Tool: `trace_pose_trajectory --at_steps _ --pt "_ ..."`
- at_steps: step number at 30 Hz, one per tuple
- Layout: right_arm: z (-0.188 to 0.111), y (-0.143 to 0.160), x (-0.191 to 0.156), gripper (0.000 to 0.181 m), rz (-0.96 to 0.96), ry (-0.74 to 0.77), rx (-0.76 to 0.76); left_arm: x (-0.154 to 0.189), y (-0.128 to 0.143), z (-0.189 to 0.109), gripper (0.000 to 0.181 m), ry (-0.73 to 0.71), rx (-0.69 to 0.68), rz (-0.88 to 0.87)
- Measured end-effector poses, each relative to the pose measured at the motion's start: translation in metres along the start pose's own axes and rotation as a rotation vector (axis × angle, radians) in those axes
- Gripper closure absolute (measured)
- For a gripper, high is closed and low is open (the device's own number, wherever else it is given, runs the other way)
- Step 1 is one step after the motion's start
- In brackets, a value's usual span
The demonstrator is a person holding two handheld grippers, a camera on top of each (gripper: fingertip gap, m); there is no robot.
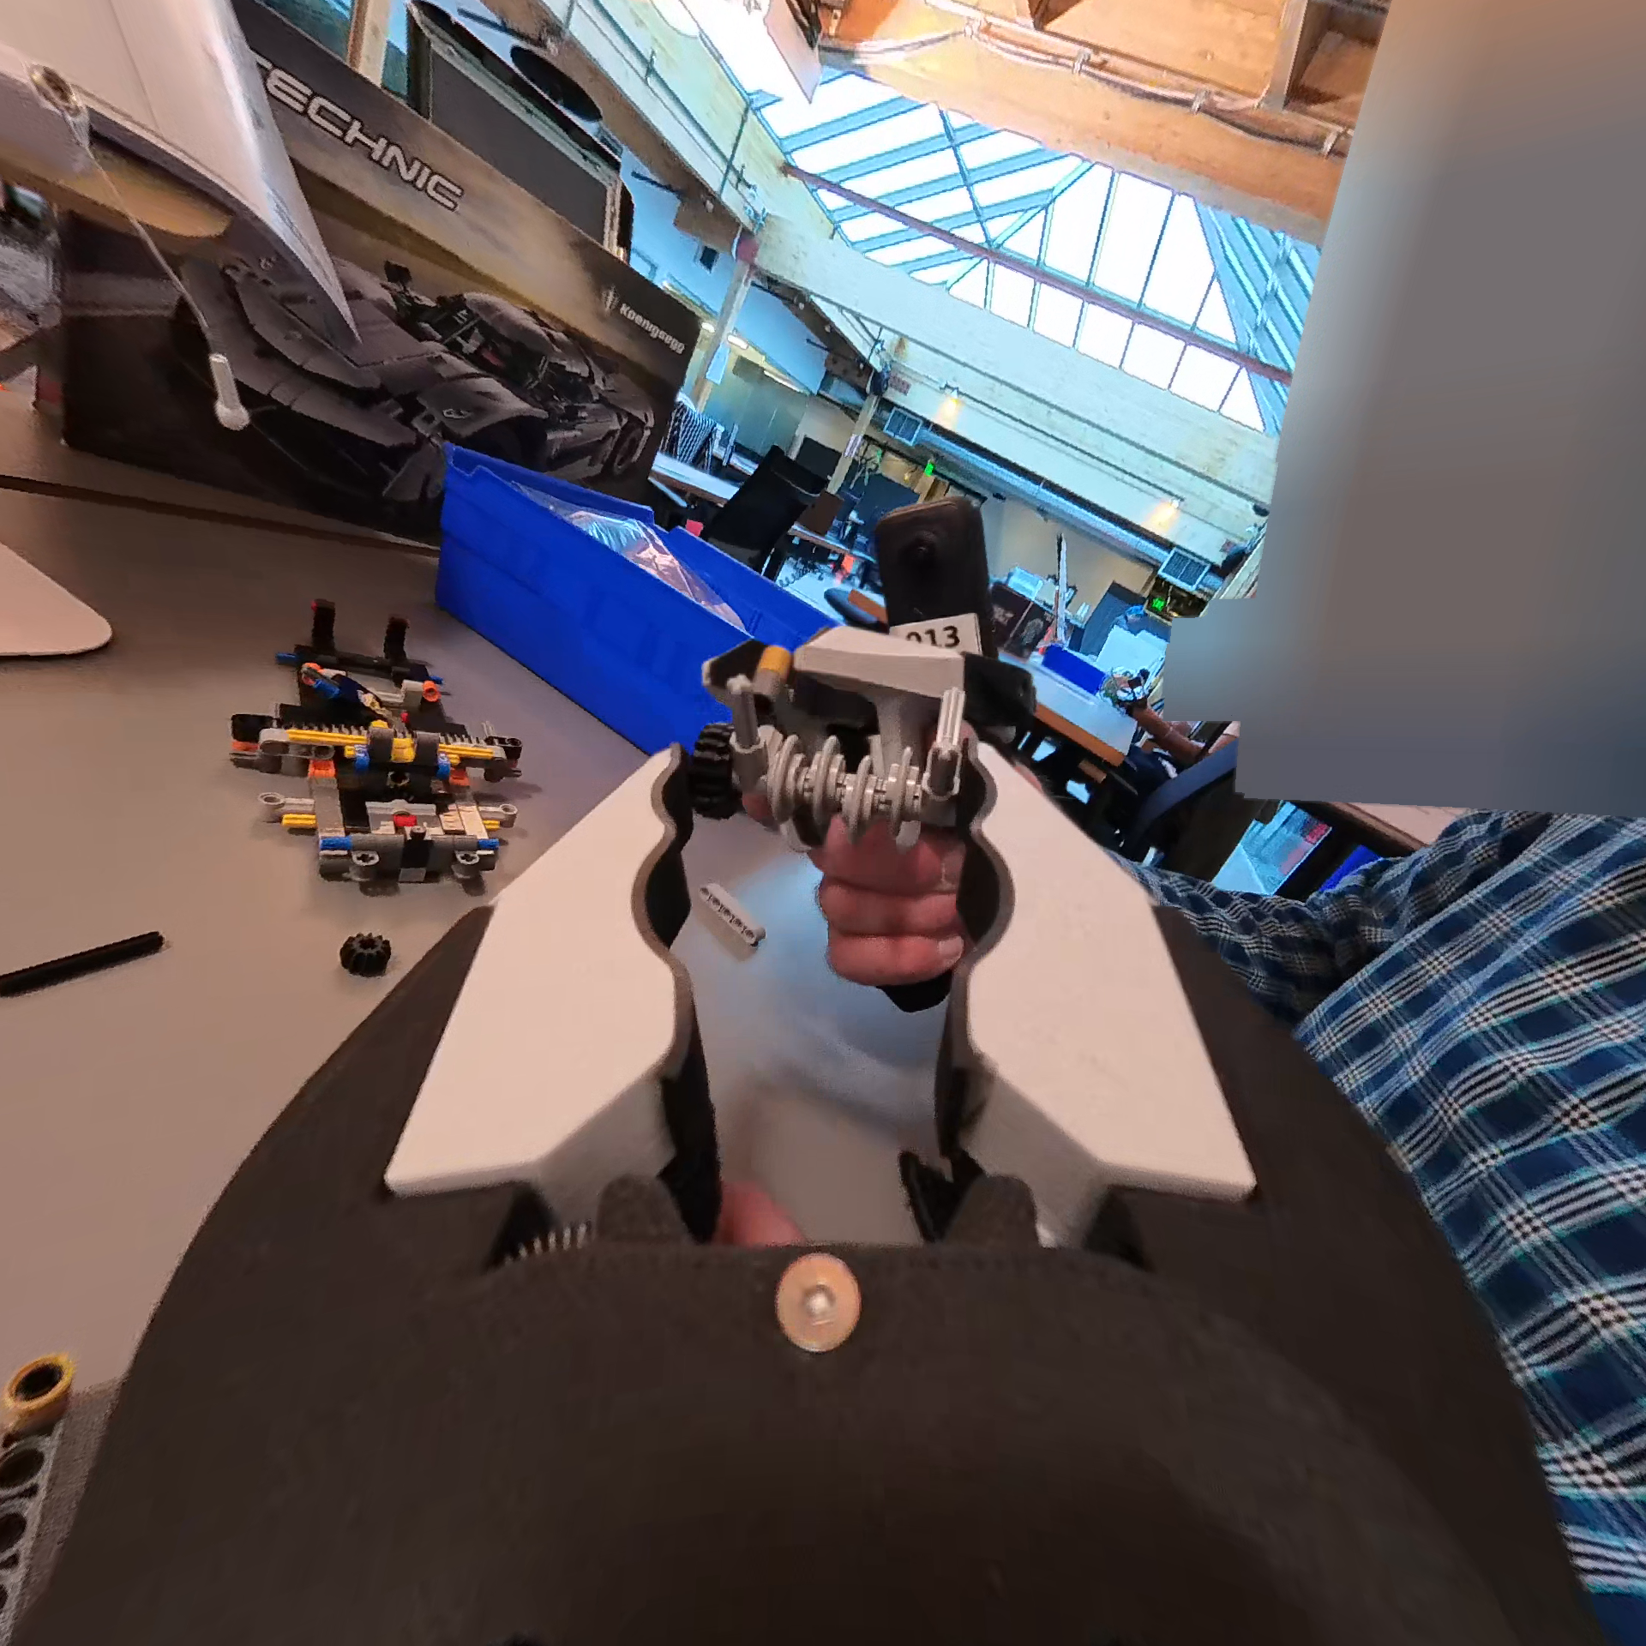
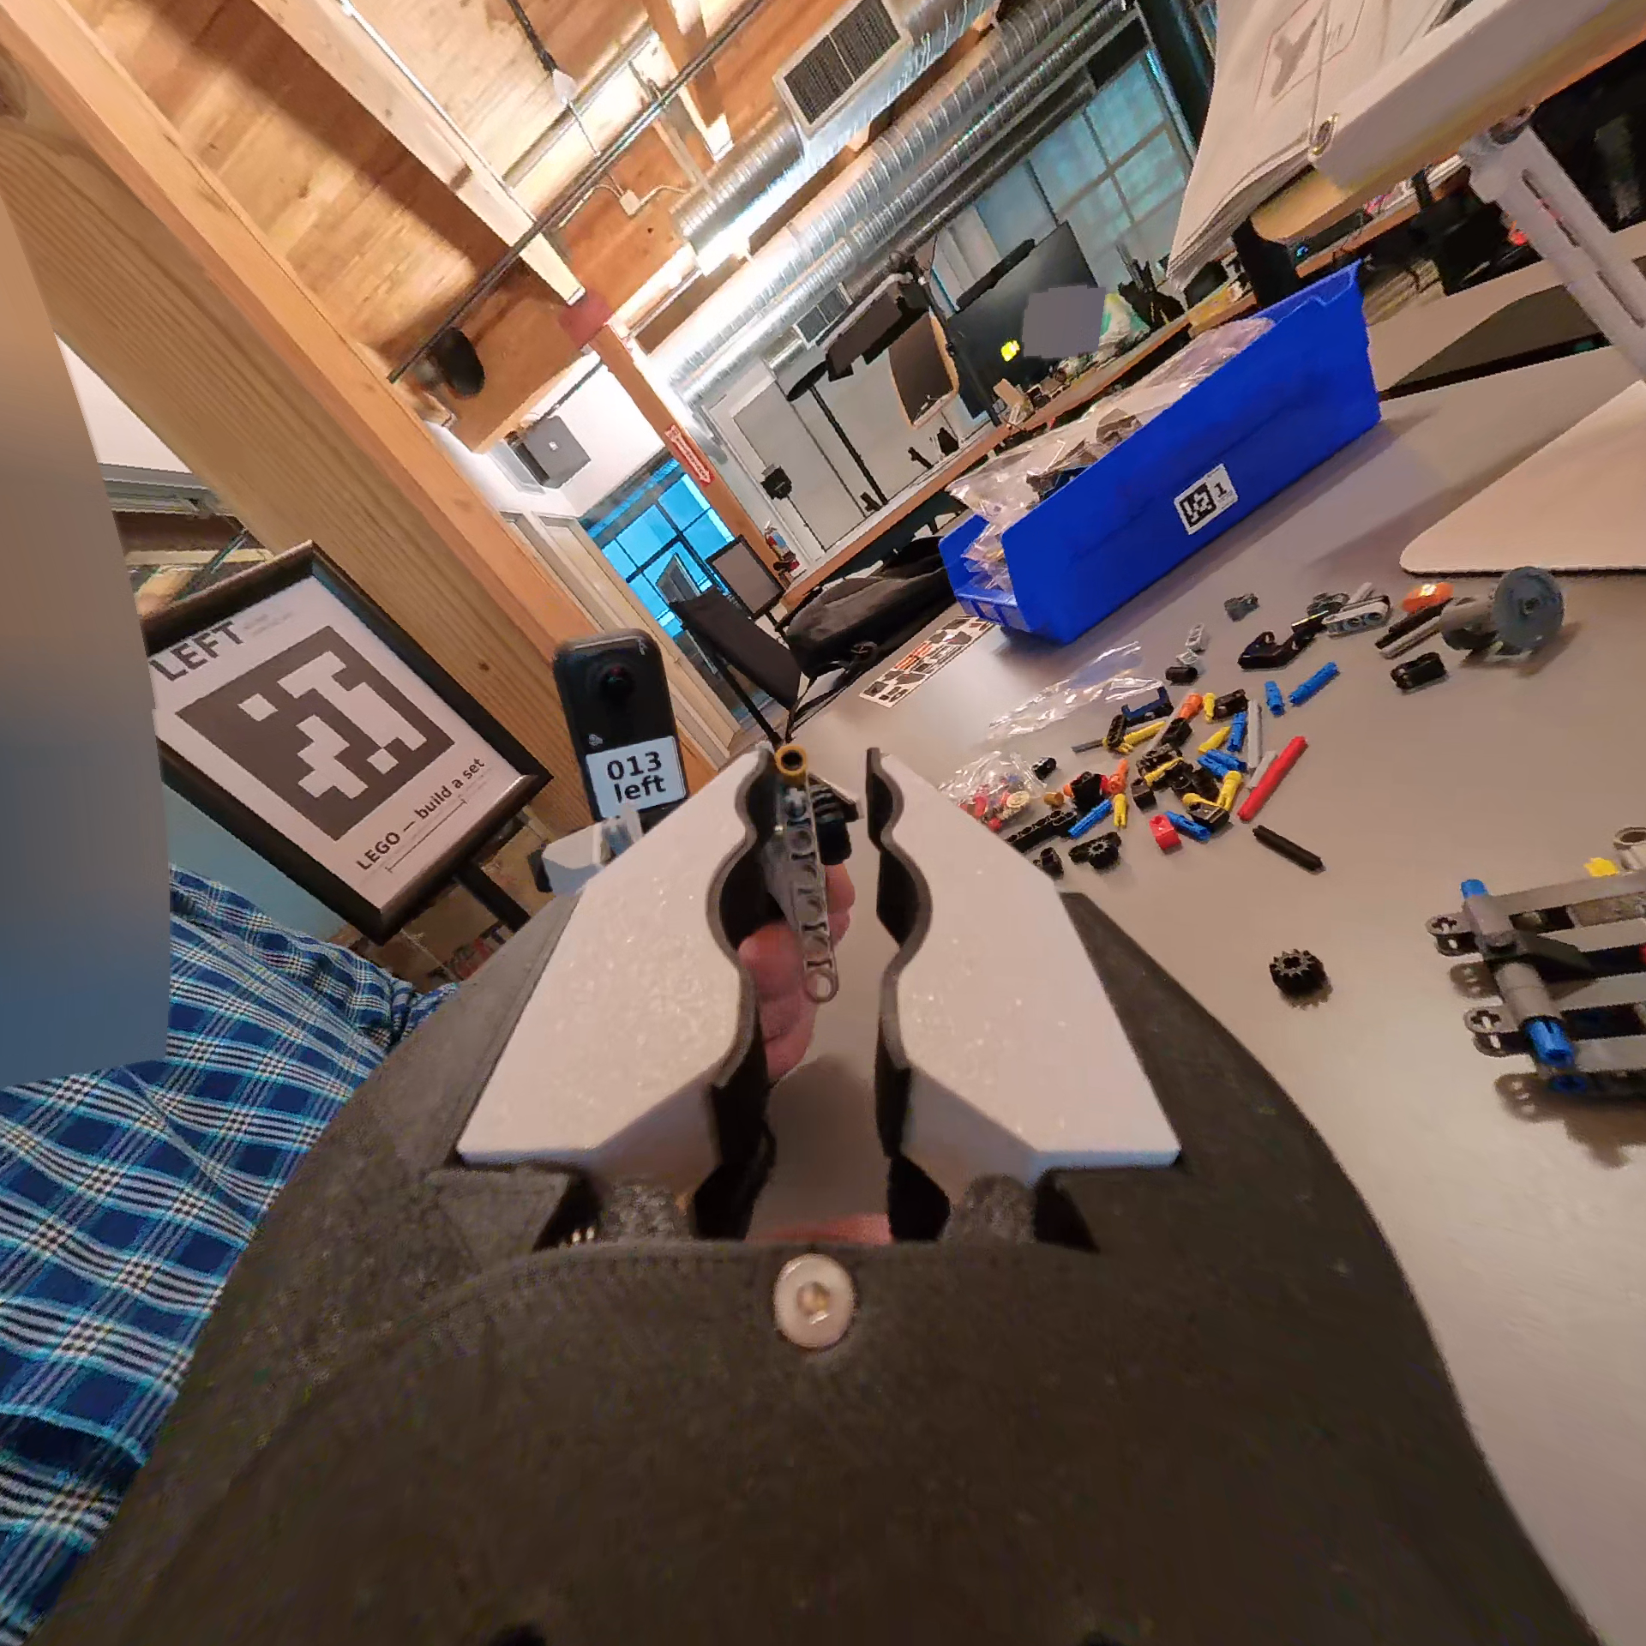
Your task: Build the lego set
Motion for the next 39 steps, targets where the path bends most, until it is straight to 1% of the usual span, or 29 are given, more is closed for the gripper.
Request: trace_pose_trajectory --at_steps 2,3,9,11,15,17,20,23,25,29,30,32,35,39 --pt "-0.001 -0.001 0.000 0.171 -0.018 0.008 -0.008 -0.002 0.001 -0.001 0.124 0.000 0.004 -0.006" --pt "-0.002 -0.001 0.000 0.181 -0.023 0.004 -0.011 -0.003 0.001 -0.001 0.124 -0.003 0.006 -0.003" --pt "0.001 -0.001 -0.001 0.181 -0.035 0.005 -0.071 -0.002 0.001 -0.001 0.124 -0.004 -0.007 0.044" --pt "-0.002 -0.003 0.000 0.173 -0.042 0.003 -0.084 -0.002 0.001 -0.001 0.124 -0.002 -0.007 0.053" --pt "-0.008 -0.007 0.002 0.169 -0.093 0.006 -0.094 -0.004 -0.001 -0.003 0.124 0.023 0.003 0.035" --pt "-0.013 -0.011 0.002 0.165 -0.154 -0.004 -0.119 -0.002 -0.004 -0.004 0.124 0.056 0.006 0.013" --pt "-0.016 -0.015 0.001 0.161 -0.316 -0.009 -0.251 0.001 -0.008 -0.005 0.124 0.098 0.004 -0.010" --pt "-0.012 -0.014 -0.004 0.154 -0.329 -0.093 -0.322 0.004 -0.011 -0.005 0.124 0.119 -0.001 -0.007" --pt "-0.006 -0.007 -0.007 0.154 -0.363 -0.115 -0.376 0.006 -0.011 -0.005 0.124 0.131 -0.013 -0.003" --pt "-0.001 -0.007 -0.008 0.161 -0.472 -0.089 -0.384 0.008 -0.012 -0.007 0.124 0.147 -0.032 0.001" --pt "-0.001 -0.007 -0.009 0.167 -0.480 -0.104 -0.386 0.008 -0.013 -0.007 0.125 0.146 -0.034 0.004" --pt "0.000 -0.009 -0.011 0.165 -0.519 -0.106 -0.374 0.009 -0.013 -0.007 0.125 0.152 -0.049 0.003" --pt "0.000 -0.010 -0.012 0.159 -0.619 -0.075 -0.410 0.009 -0.013 -0.008 0.125 0.161 -0.065 0.005" --pt "0.001 -0.010 -0.017 0.159 -0.743 -0.067 -0.413 0.009 -0.012 -0.008 0.125 0.173 -0.083 0.007"
Point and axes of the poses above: each gripper's, where its closed fingertips meet, z out along the fingers, y out of its underside, x = y × z across the jaws, the point moved 8 cm from there along -z, back along the fingers, and after that the axes turned 15 degrees about -z, right-handed, at the moved point
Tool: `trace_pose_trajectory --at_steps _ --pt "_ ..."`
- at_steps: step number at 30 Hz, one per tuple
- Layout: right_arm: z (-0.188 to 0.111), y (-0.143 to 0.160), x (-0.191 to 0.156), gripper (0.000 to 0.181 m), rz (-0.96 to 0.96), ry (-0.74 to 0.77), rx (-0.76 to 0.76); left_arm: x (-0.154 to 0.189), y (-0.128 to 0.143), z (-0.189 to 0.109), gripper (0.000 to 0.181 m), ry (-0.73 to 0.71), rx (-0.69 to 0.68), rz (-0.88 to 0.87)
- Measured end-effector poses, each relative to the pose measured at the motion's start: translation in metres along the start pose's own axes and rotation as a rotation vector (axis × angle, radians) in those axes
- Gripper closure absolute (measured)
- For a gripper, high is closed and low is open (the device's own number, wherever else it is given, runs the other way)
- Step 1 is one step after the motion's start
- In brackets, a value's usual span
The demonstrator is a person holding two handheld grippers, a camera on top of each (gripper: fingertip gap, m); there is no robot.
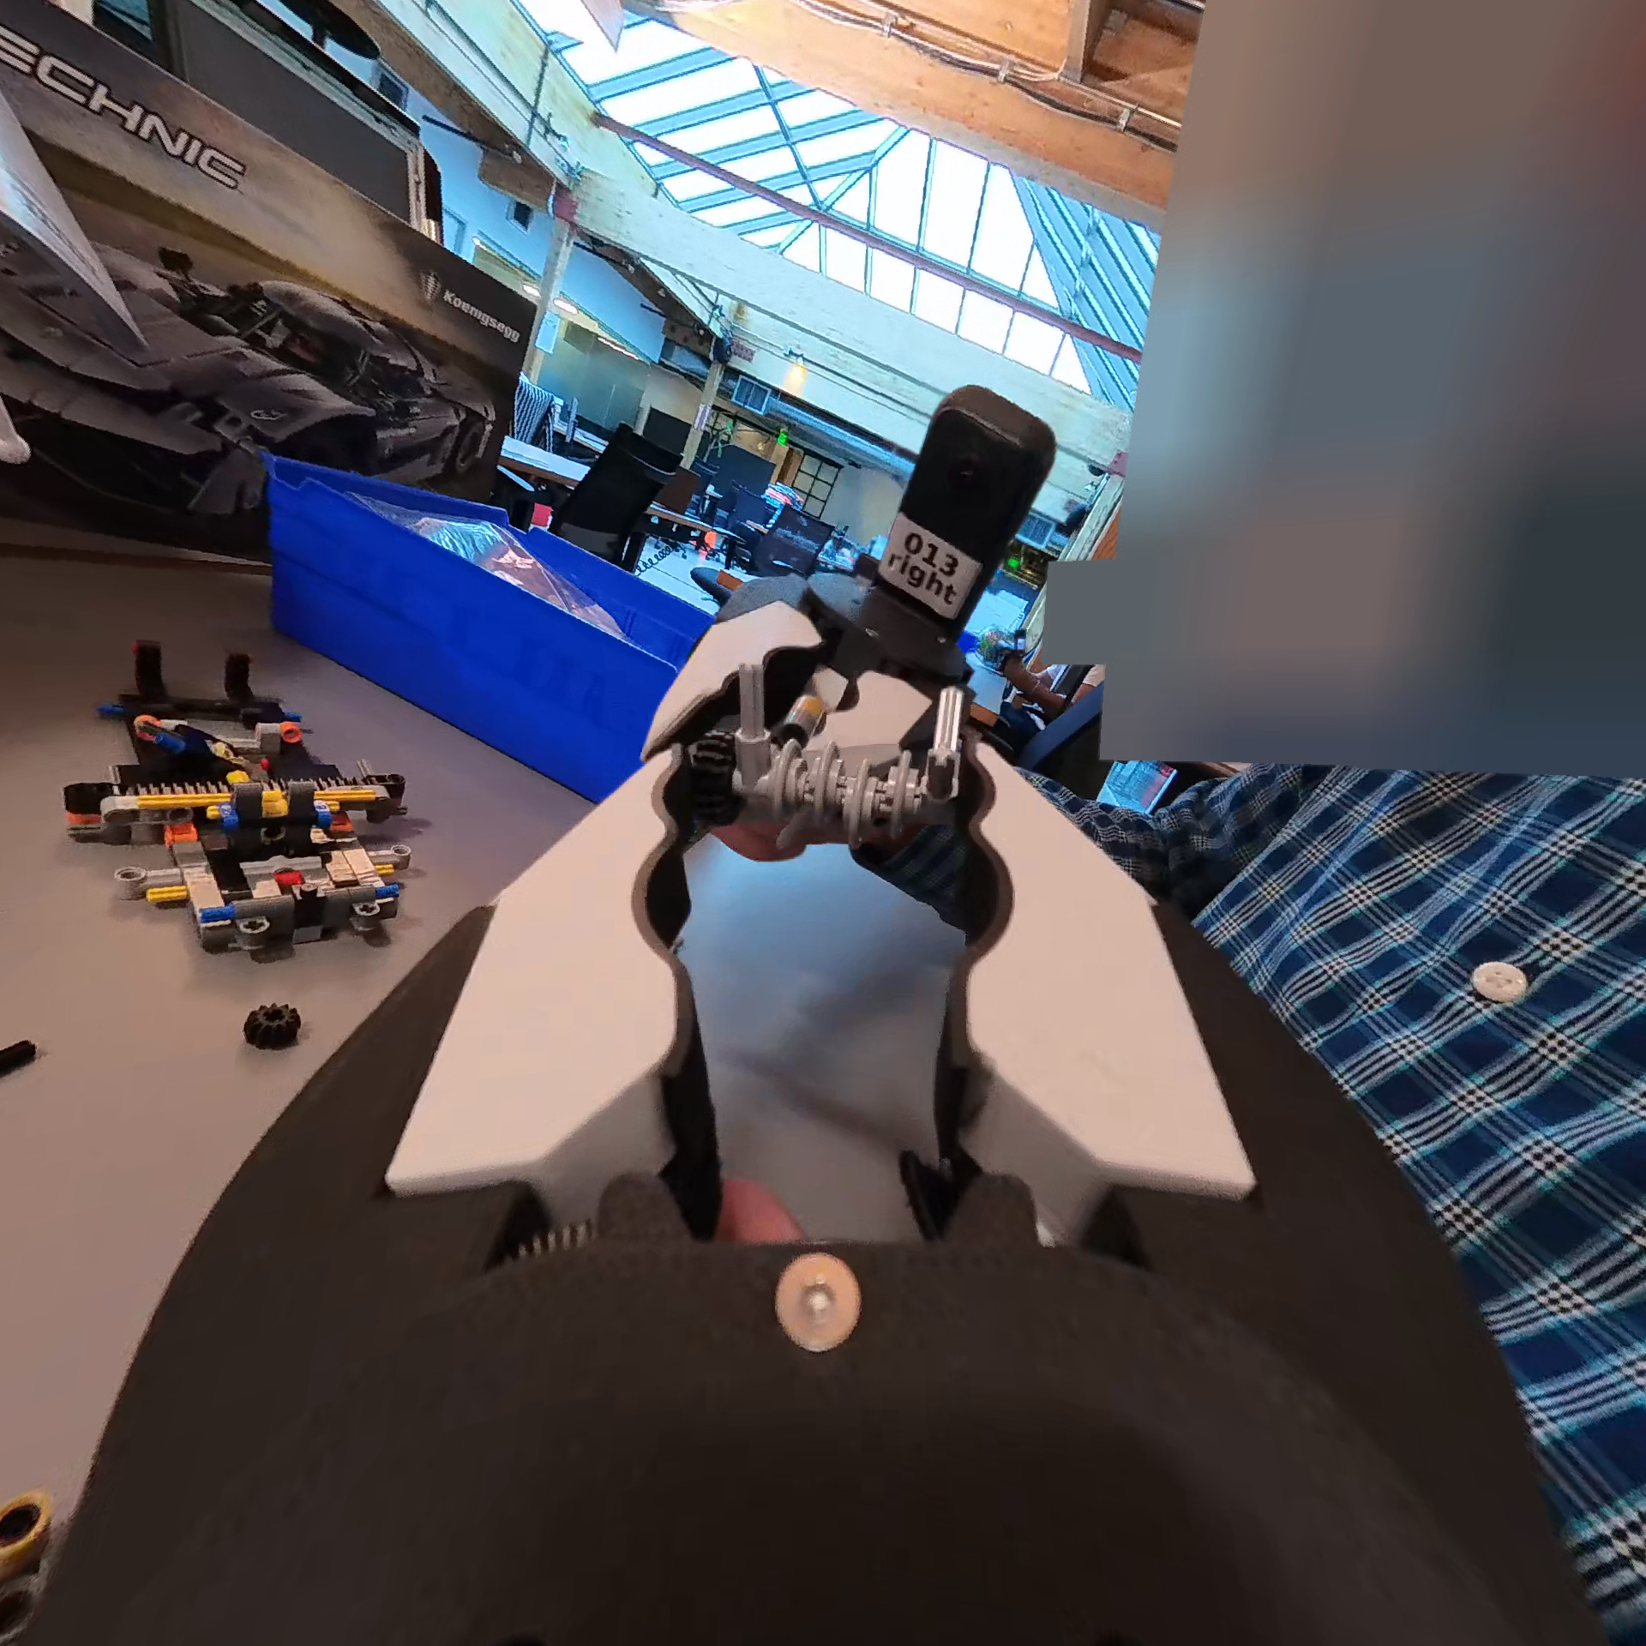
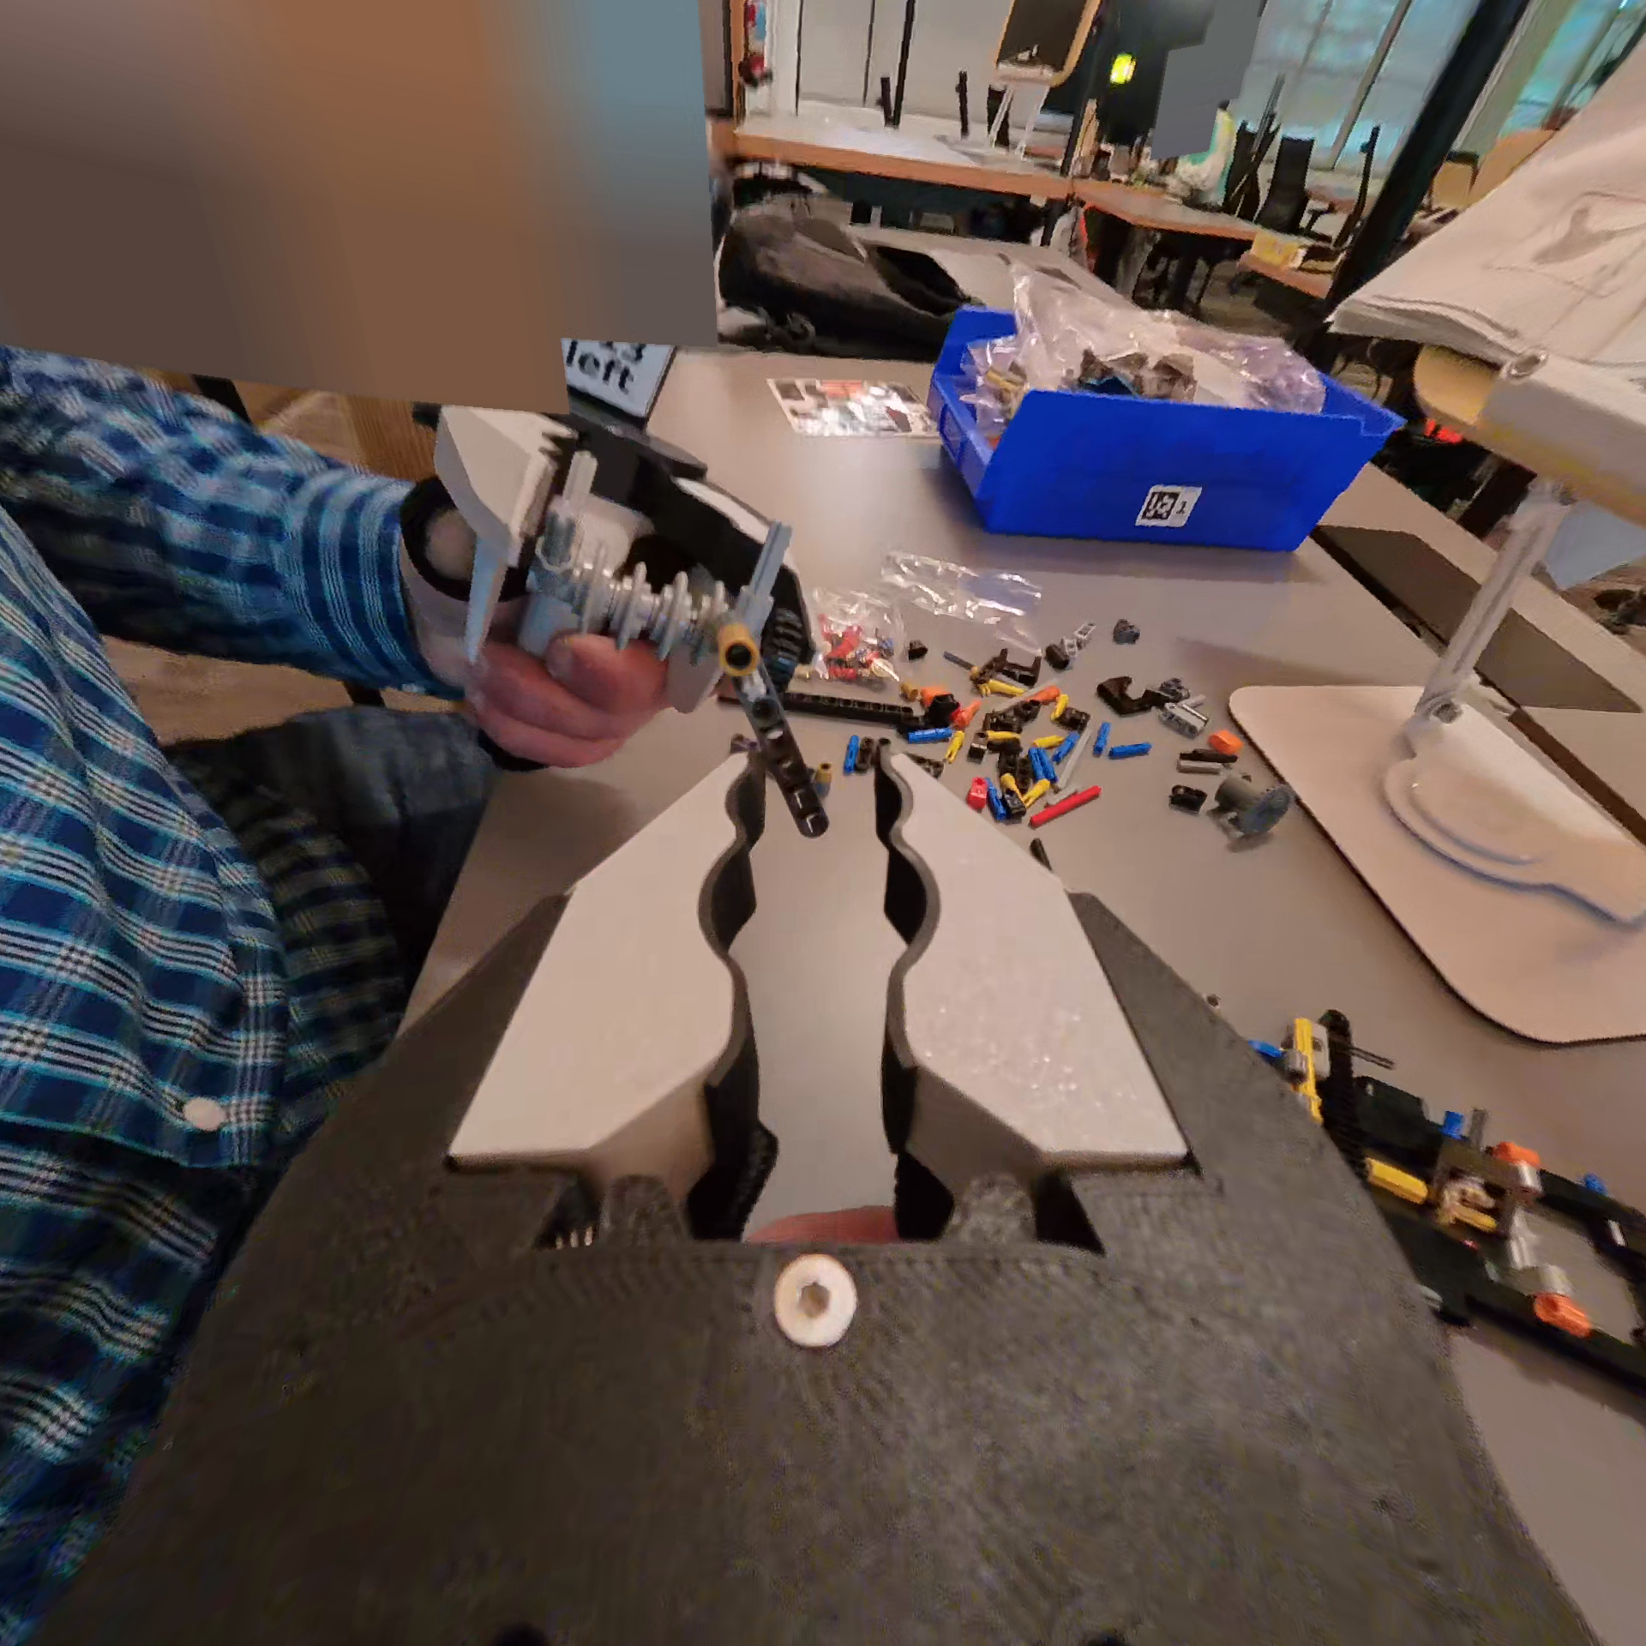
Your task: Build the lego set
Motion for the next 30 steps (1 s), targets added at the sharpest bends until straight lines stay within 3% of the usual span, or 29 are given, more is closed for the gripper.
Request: trace_pose_trajectory --at_steps 4,12,20,30 --pt "0.008 0.004 -0.007 0.175 0.033 -0.085 -0.042 0.000 0.000 0.000 0.125 0.003 0.003 0.006" --pt "0.005 0.004 -0.010 0.177 0.424 -0.270 0.035 0.001 0.000 -0.006 0.124 -0.040 -0.065 0.155" --pt "0.008 0.010 -0.020 0.176 0.658 -0.315 0.047 0.004 0.007 -0.005 0.124 -0.171 -0.198 0.475" --pt "0.010 0.011 -0.028 0.176 0.758 -0.308 0.039 0.008 0.013 -0.004 0.124 -0.256 -0.328 0.811"
Point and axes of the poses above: each gripper's, where its closed fingertips meet, z out along the fingers, y out of its underside, x = y × z across the jaws, the point moved 8 cm from there along -z, back along the fingers, and after that the axes turned 15 degrees about -z, right-handed, at the moved point
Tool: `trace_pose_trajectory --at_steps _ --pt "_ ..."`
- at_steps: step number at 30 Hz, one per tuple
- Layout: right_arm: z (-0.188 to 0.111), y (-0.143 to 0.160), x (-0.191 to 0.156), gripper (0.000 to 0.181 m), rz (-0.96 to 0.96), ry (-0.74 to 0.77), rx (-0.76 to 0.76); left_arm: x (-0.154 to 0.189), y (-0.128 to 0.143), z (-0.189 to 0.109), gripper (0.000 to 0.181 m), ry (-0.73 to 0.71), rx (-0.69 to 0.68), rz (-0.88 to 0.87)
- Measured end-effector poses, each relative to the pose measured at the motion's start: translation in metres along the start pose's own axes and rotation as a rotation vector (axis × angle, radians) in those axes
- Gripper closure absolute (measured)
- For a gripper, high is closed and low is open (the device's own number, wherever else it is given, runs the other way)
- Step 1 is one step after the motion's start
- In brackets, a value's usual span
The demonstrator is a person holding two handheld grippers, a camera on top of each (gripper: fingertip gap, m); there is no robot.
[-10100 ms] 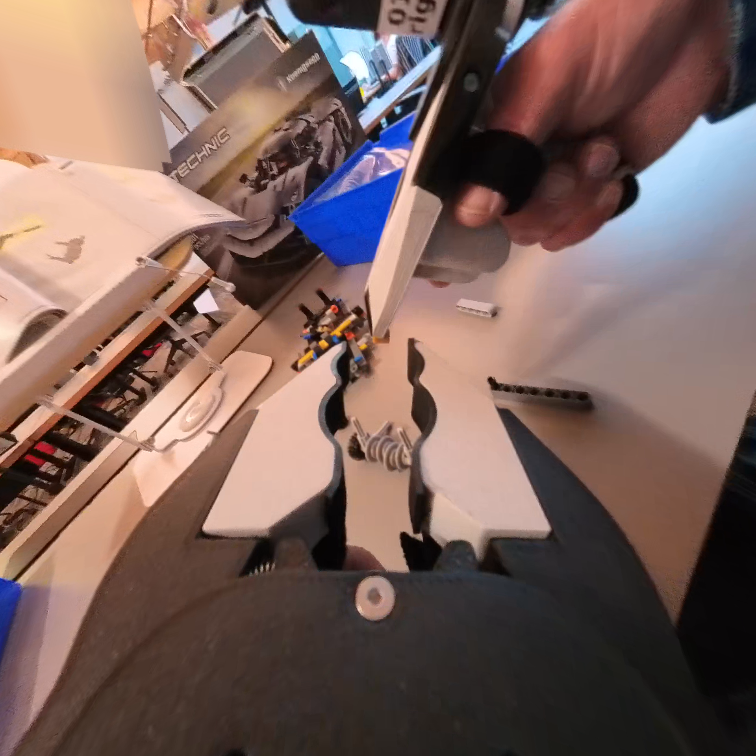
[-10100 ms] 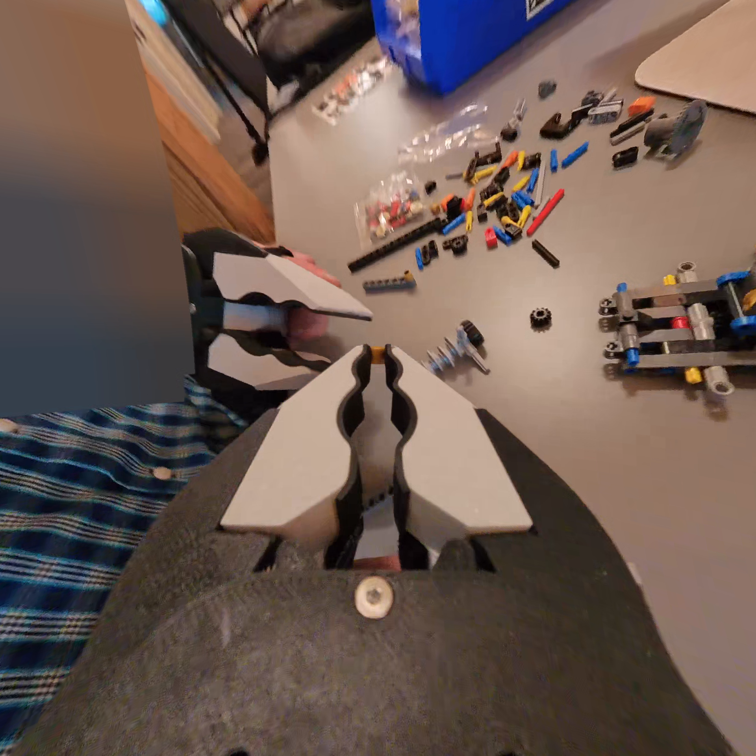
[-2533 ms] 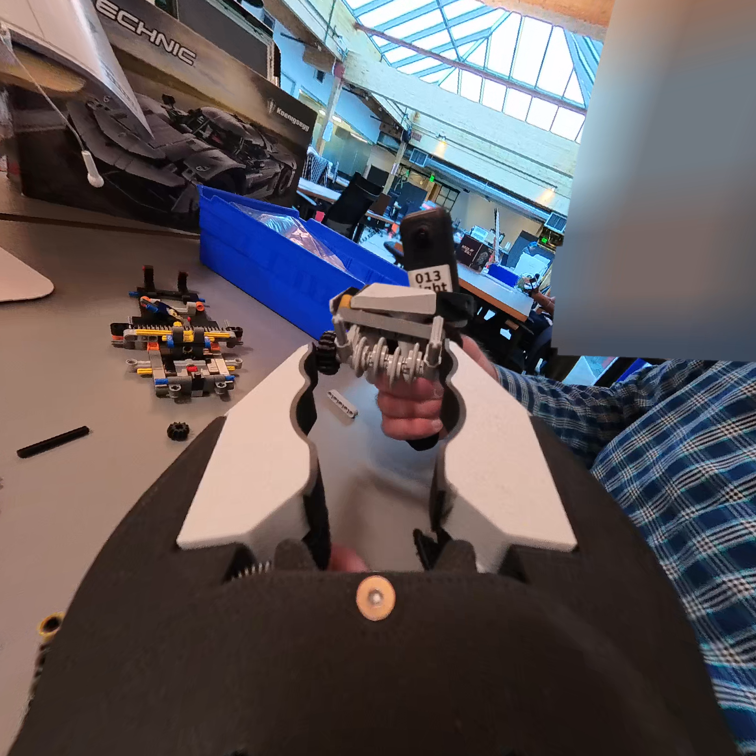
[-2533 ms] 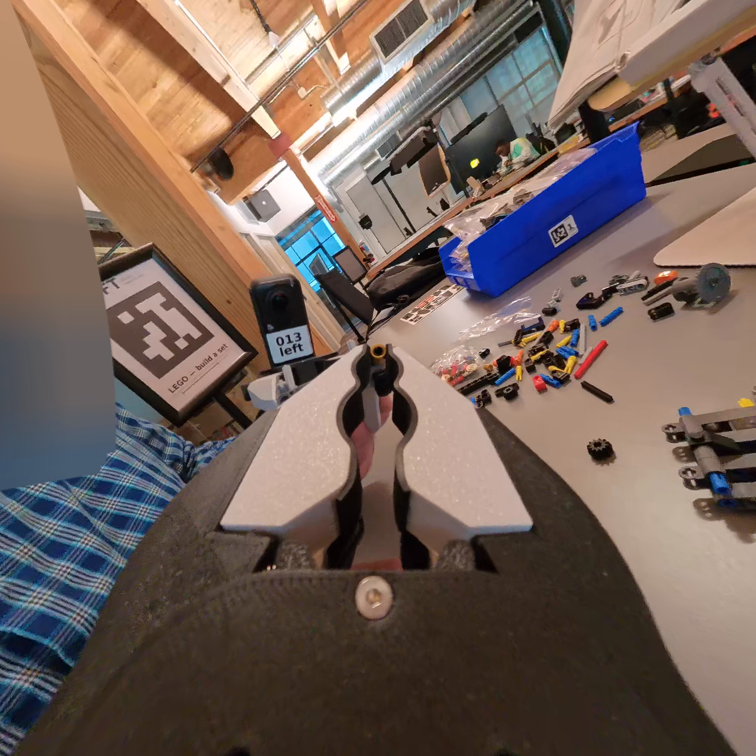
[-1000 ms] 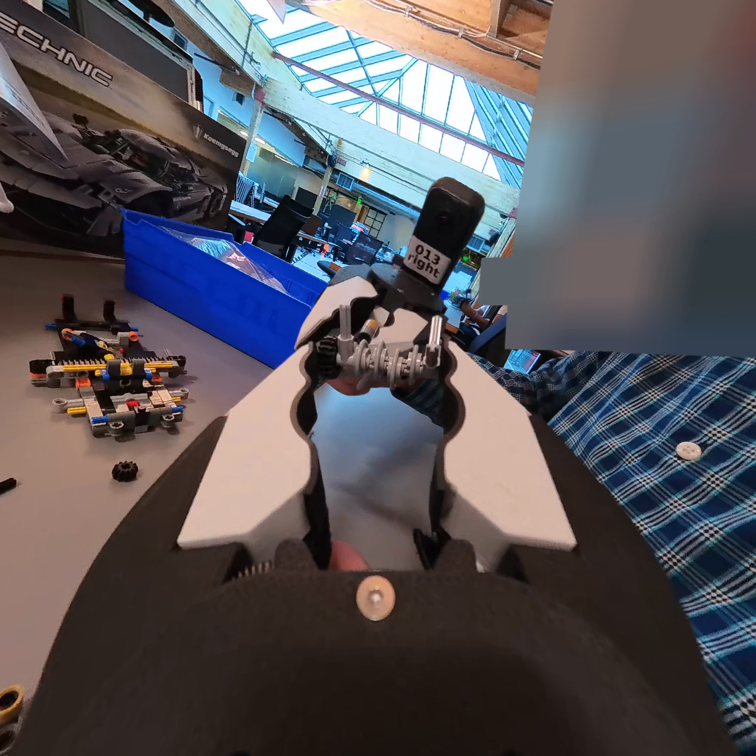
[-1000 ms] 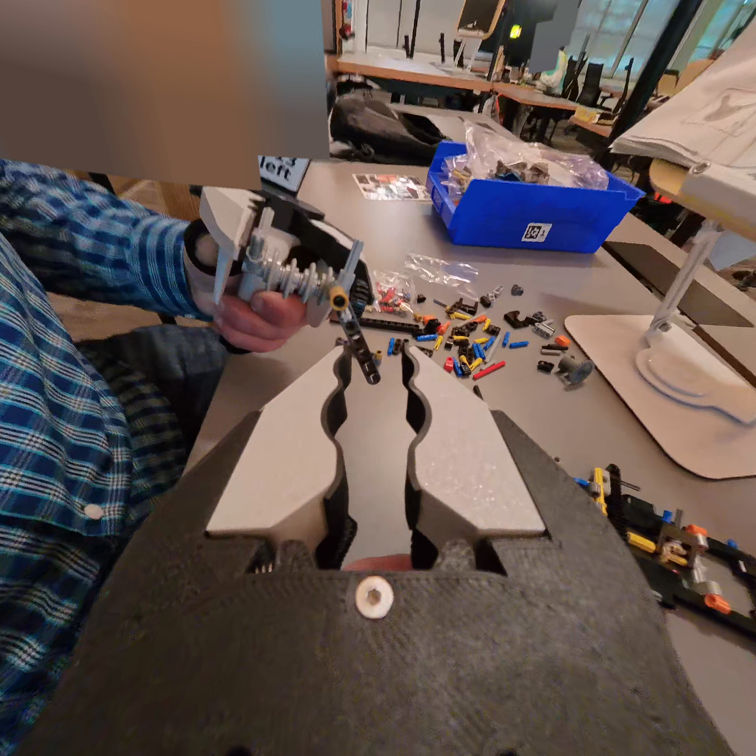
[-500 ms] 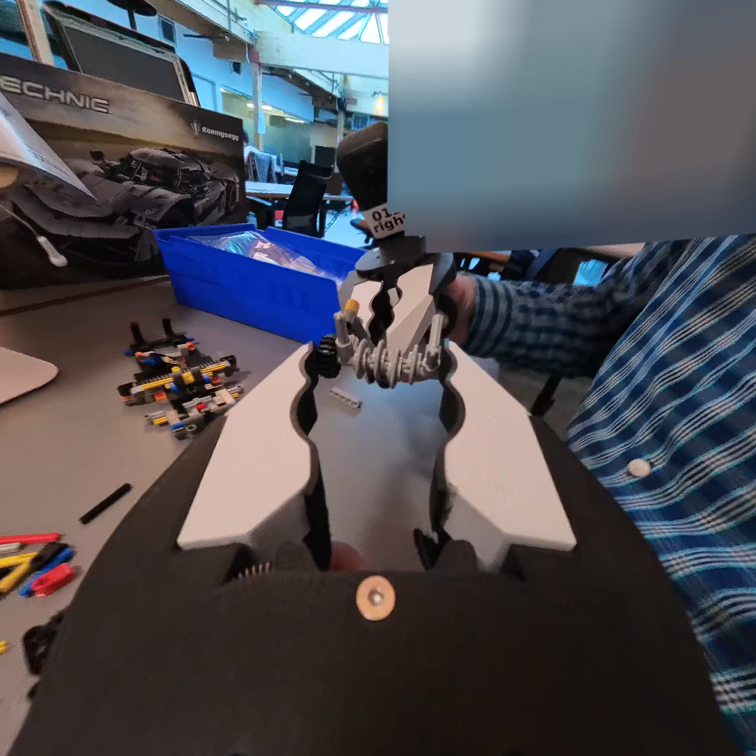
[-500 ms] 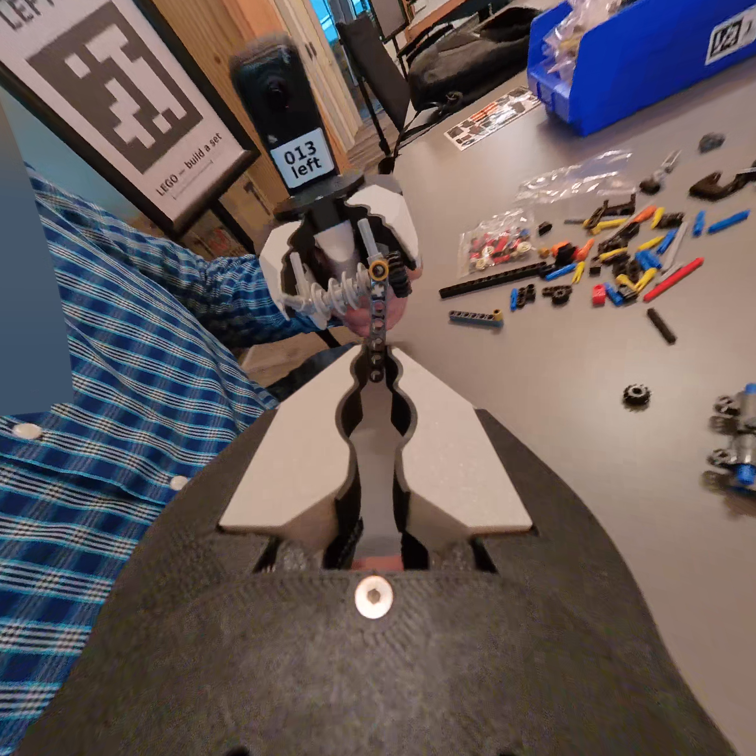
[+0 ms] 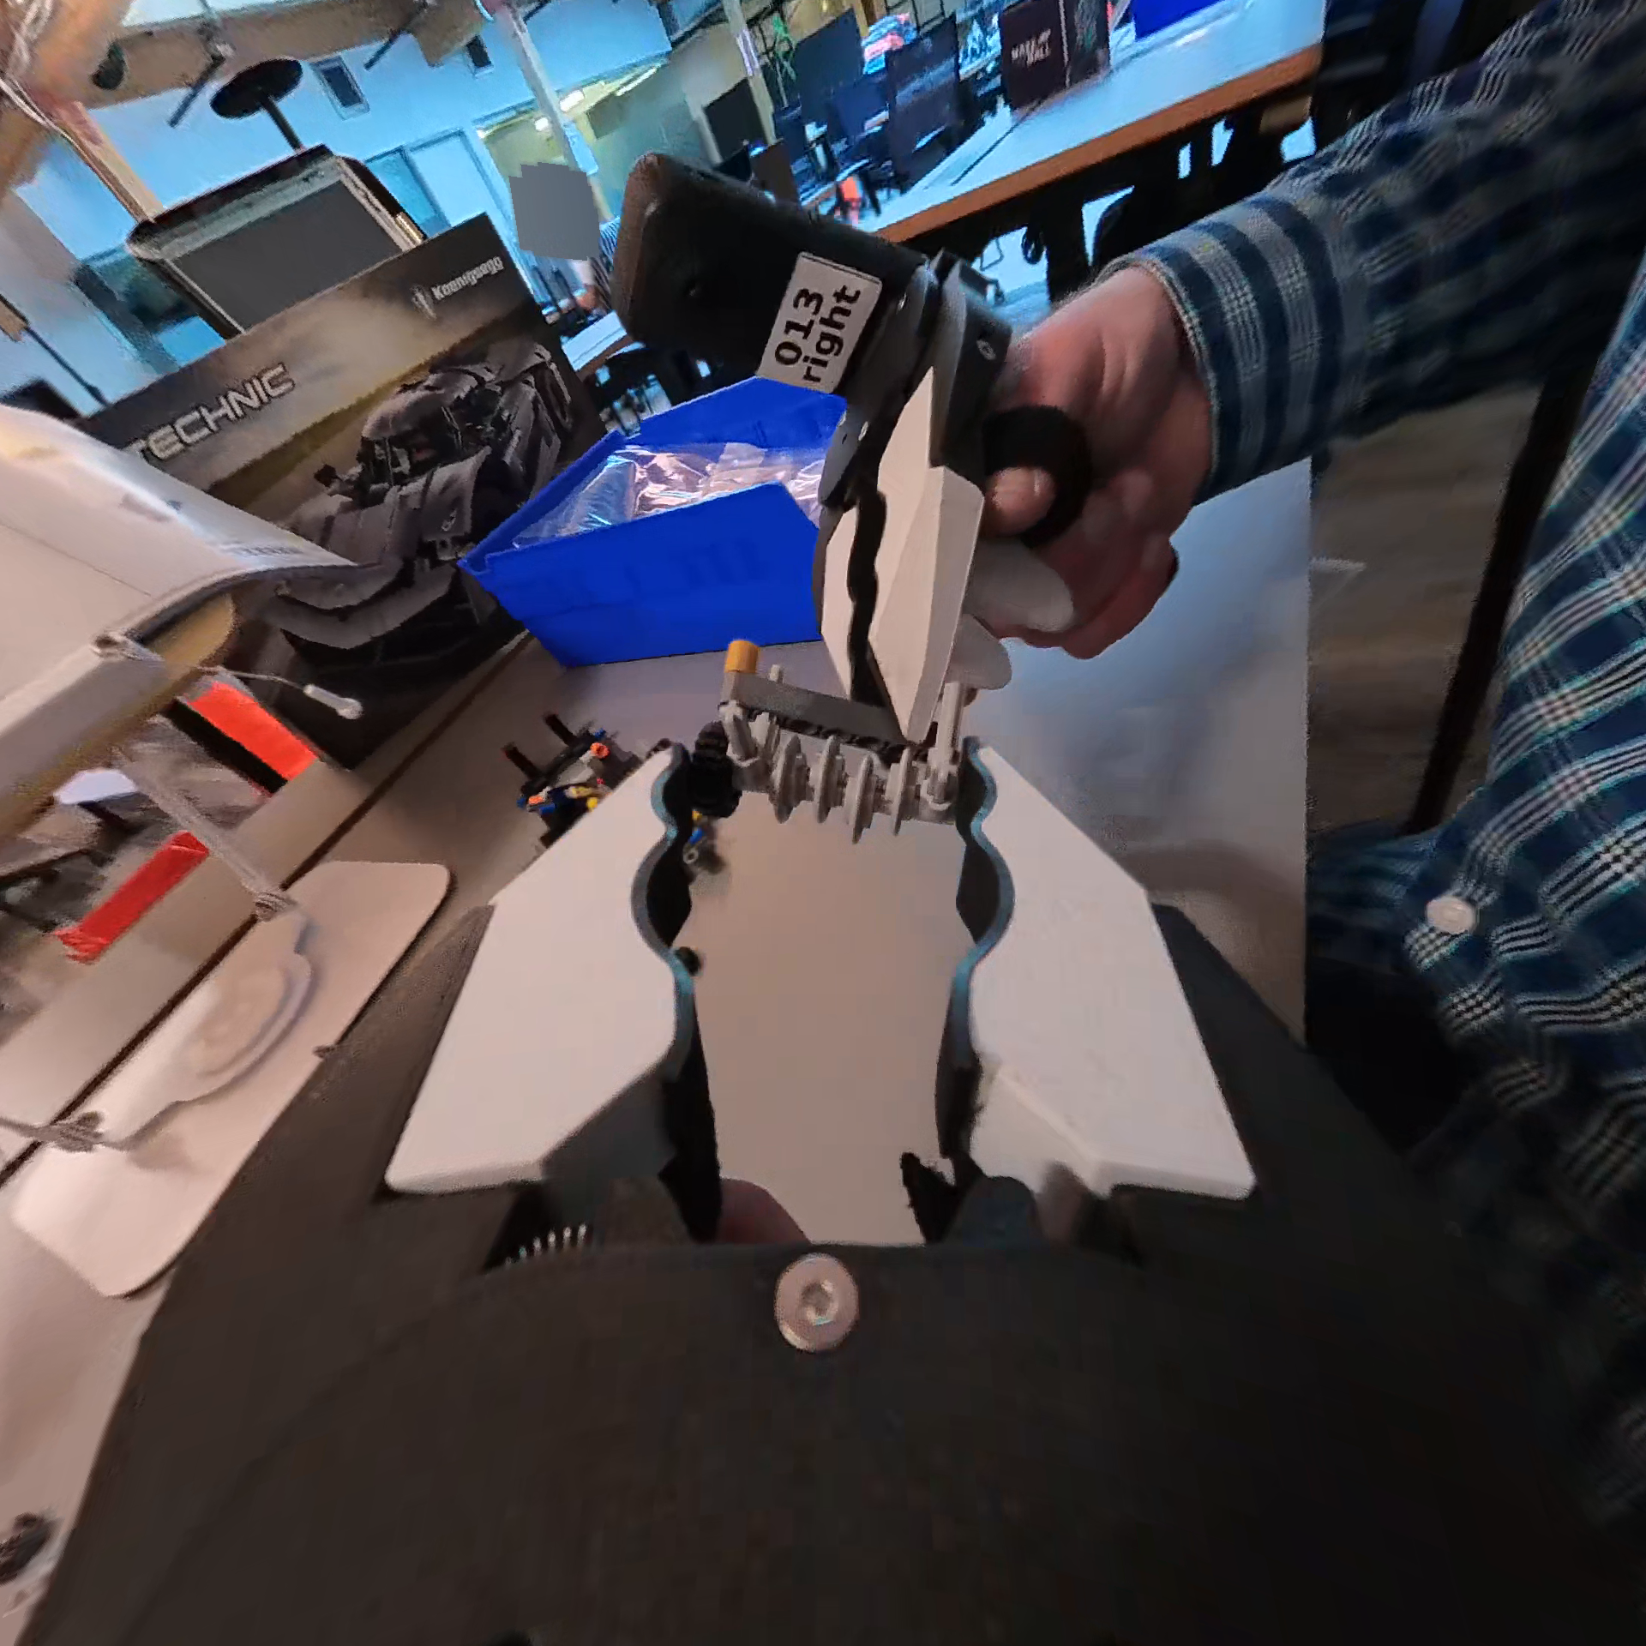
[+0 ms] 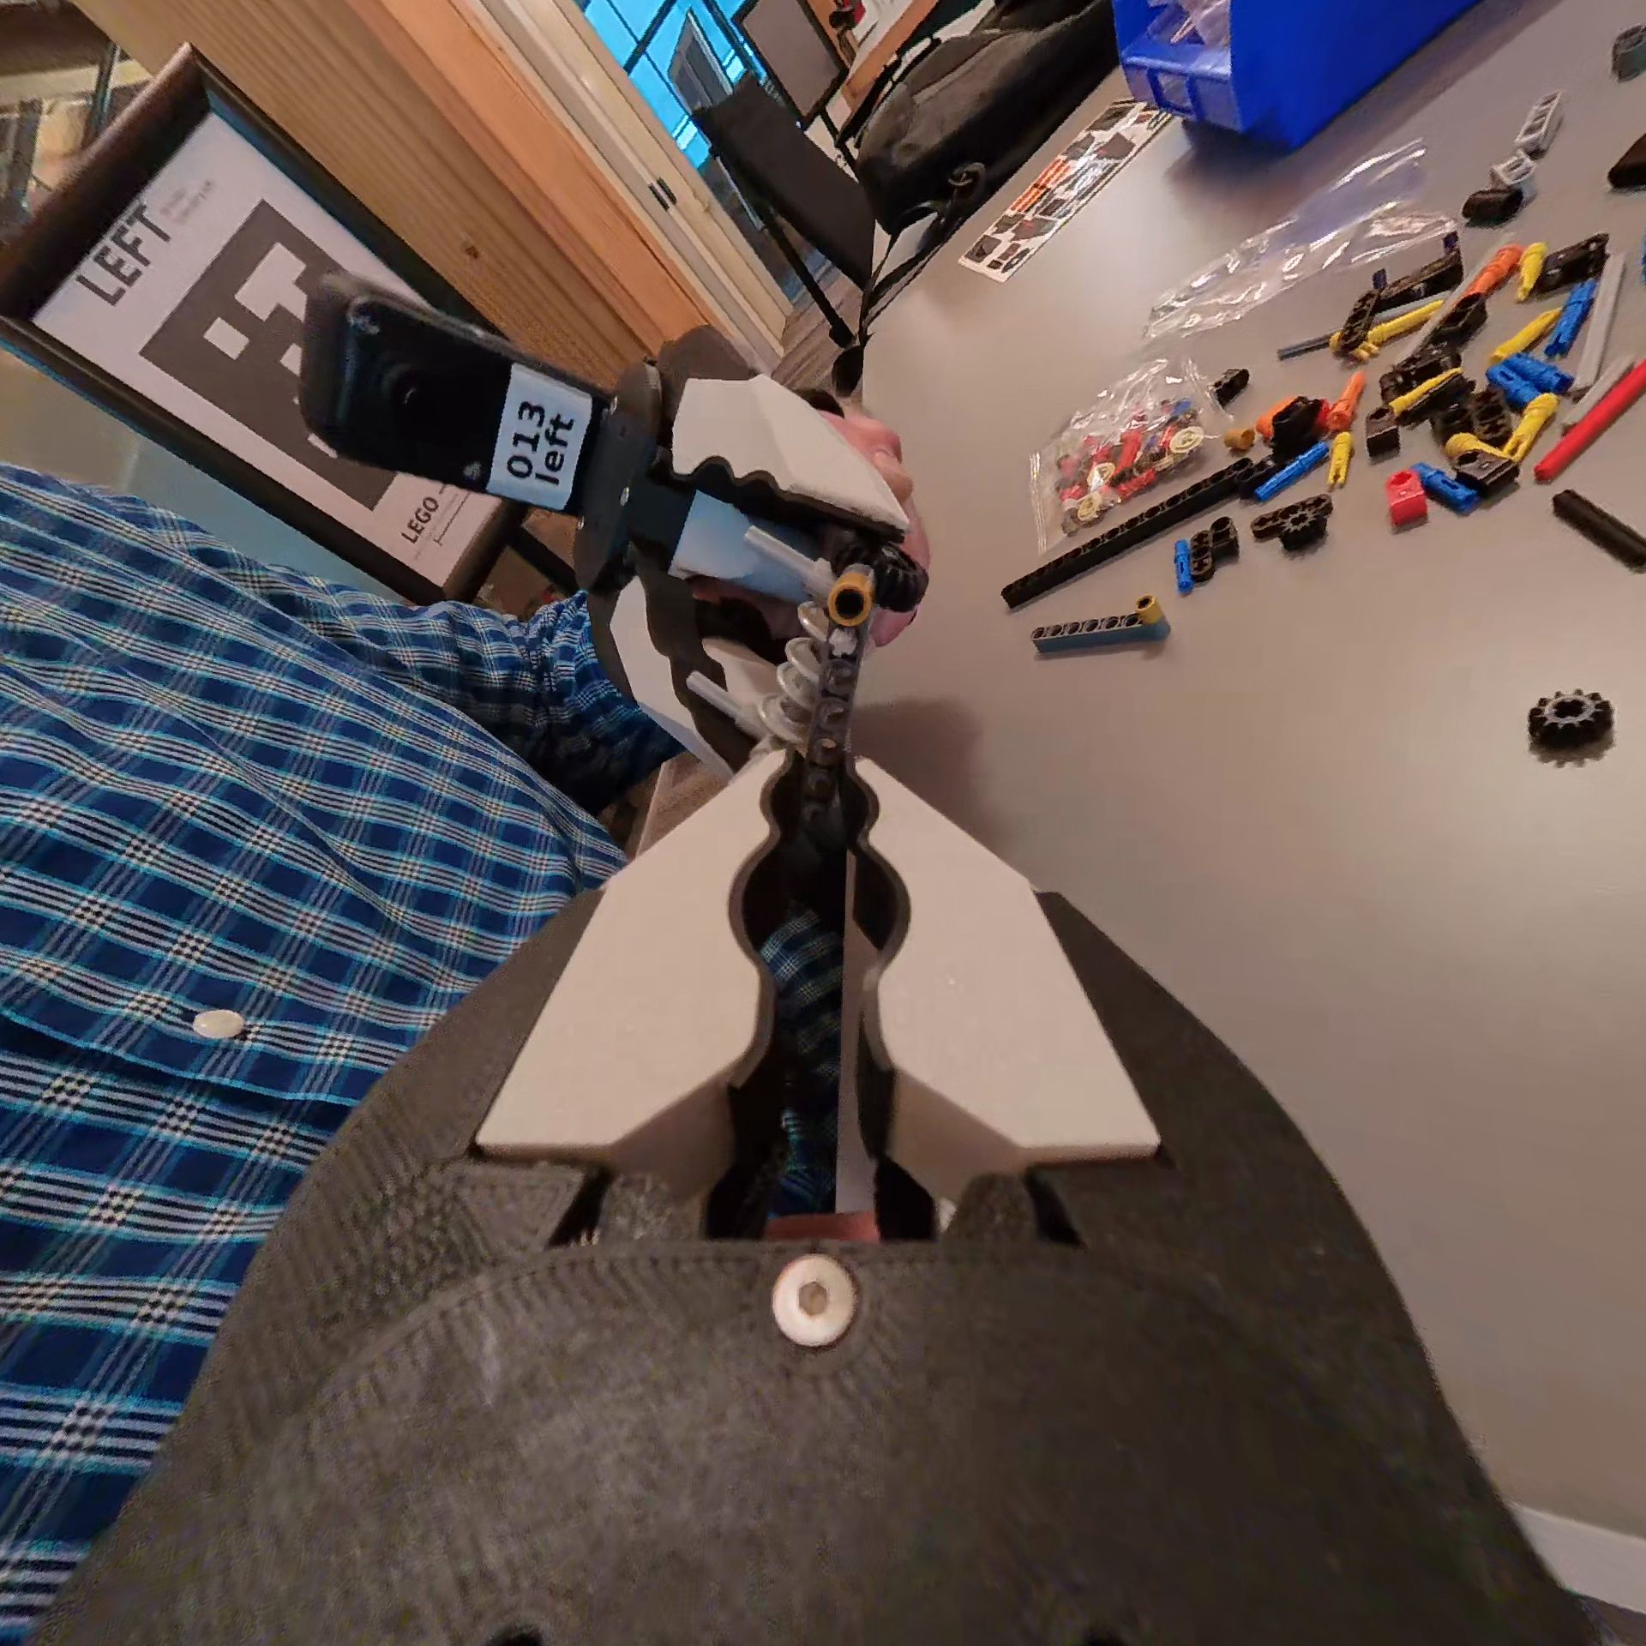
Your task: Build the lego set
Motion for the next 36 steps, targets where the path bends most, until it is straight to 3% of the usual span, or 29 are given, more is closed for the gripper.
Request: trace_pose_trajectory --at_steps 9,23,36 --pt "0.002 0.005 0.002 0.176 0.029 0.024 0.002 0.005 0.004 0.003 0.124 -0.090 -0.063 0.230" --pt "0.003 -0.003 0.006 0.175 -0.068 0.120 0.092 0.008 0.010 0.006 0.125 -0.154 -0.061 0.261" --pt "-0.001 -0.008 0.011 0.177 0.049 0.131 0.108 0.008 0.009 0.009 0.125 -0.251 -0.059 0.381"
Point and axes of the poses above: each gripper's, where its closed fingertips meet, z out along the fingers, y out of its underside, x = y × z across the jaws, the point moved 8 cm from there along -z, back along the fingers, and after that the axes turned 15 degrees about -z, right-handed, at the moved point
